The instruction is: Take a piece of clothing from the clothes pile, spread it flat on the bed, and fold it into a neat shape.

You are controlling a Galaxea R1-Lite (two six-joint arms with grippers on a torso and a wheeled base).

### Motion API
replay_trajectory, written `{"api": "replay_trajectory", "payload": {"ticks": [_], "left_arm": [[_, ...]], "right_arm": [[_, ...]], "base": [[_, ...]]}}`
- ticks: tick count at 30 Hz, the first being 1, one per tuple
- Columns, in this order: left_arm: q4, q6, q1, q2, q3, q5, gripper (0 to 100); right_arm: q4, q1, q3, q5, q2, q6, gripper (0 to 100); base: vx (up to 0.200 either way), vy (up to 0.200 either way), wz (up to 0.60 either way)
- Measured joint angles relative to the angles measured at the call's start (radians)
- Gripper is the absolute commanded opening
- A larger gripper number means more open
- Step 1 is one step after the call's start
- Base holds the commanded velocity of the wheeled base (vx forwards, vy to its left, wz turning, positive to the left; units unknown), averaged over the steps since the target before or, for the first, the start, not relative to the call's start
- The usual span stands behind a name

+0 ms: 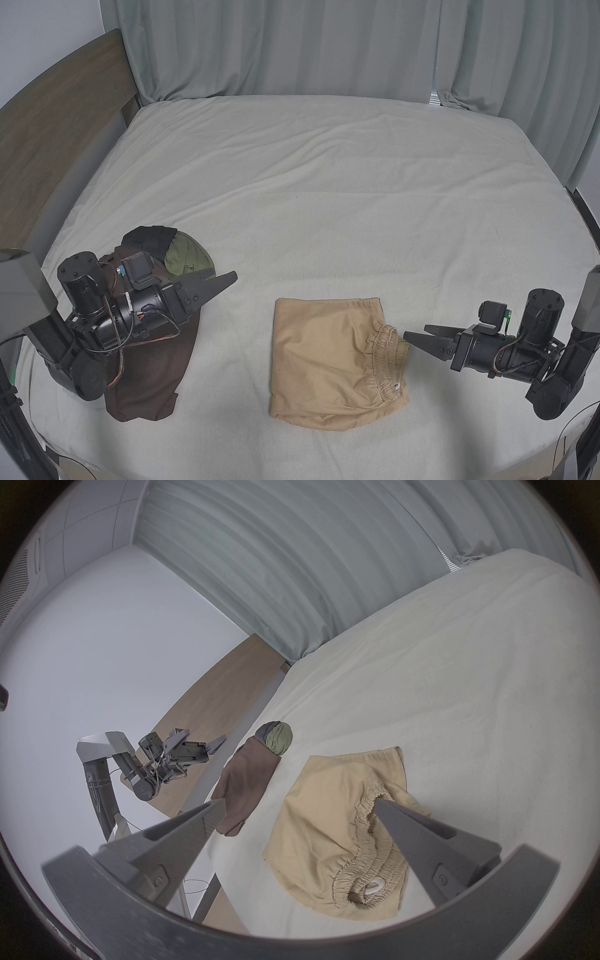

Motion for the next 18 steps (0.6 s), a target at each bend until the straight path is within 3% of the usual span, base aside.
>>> {"api": "replay_trajectory", "payload": {"ticks": [7,13,18], "left_arm": [[0.001,0.147,0.09,-0.027,0.045,-0.054,100],[0.0,0.246,0.122,-0.053,0.113,-0.071,100],[0.0,0.413,0.132,-0.058,0.165,-0.093,100]], "right_arm": [[0.0,0.005,0.002,0.0,0.001,-0.001,100],[0.0,0.003,0.013,-0.002,0.027,-0.009,100],[-0.001,-0.002,0.027,-0.005,0.079,-0.058,100]], "base": [[0.0,0.0,0.0],[0.0,0.0,0.0],[0.0,0.0,0.0]]}}
